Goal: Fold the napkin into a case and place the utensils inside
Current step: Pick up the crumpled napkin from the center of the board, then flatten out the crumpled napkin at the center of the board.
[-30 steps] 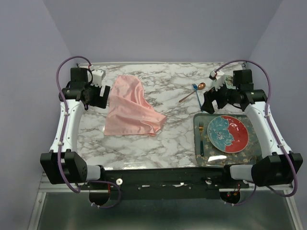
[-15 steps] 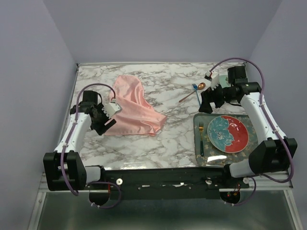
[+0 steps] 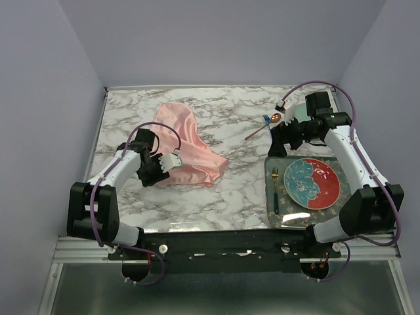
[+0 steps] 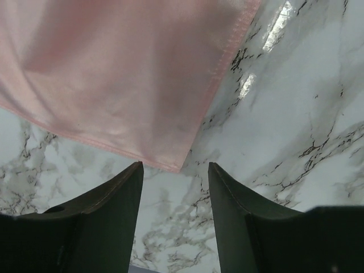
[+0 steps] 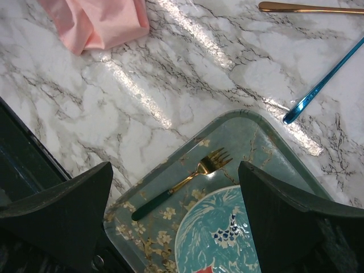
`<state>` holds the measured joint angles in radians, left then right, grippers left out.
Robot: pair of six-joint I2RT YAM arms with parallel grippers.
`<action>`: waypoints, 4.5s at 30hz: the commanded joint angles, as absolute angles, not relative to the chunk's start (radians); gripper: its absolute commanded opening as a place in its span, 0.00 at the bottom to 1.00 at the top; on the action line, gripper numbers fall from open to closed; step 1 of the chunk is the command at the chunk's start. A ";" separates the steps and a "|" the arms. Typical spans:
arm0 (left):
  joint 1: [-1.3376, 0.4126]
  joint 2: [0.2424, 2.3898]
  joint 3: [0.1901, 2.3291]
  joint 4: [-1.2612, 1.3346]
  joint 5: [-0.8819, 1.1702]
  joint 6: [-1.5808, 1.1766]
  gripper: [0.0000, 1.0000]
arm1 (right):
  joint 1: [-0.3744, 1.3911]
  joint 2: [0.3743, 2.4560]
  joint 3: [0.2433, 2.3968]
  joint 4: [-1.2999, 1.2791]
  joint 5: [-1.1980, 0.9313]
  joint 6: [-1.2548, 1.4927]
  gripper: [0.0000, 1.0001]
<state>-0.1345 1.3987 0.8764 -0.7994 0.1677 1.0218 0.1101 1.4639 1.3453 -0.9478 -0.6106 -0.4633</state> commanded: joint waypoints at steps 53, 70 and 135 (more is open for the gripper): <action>-0.237 1.540 1.965 -0.771 -0.230 -0.167 0.00 | 0.114 1.307 1.195 -0.738 -0.692 -0.417 1.00; 0.044 1.575 1.430 -0.767 -0.156 -0.178 0.00 | 0.491 1.499 1.177 -0.548 -0.548 -0.374 0.64; 0.097 1.194 1.678 -0.595 0.118 0.219 0.00 | 0.652 1.735 2.080 -0.637 -0.006 -0.571 0.01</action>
<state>0.0906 1.3163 1.6943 -0.6930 0.0647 0.1761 0.6453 1.7851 1.9656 -0.5625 -0.0338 -0.5449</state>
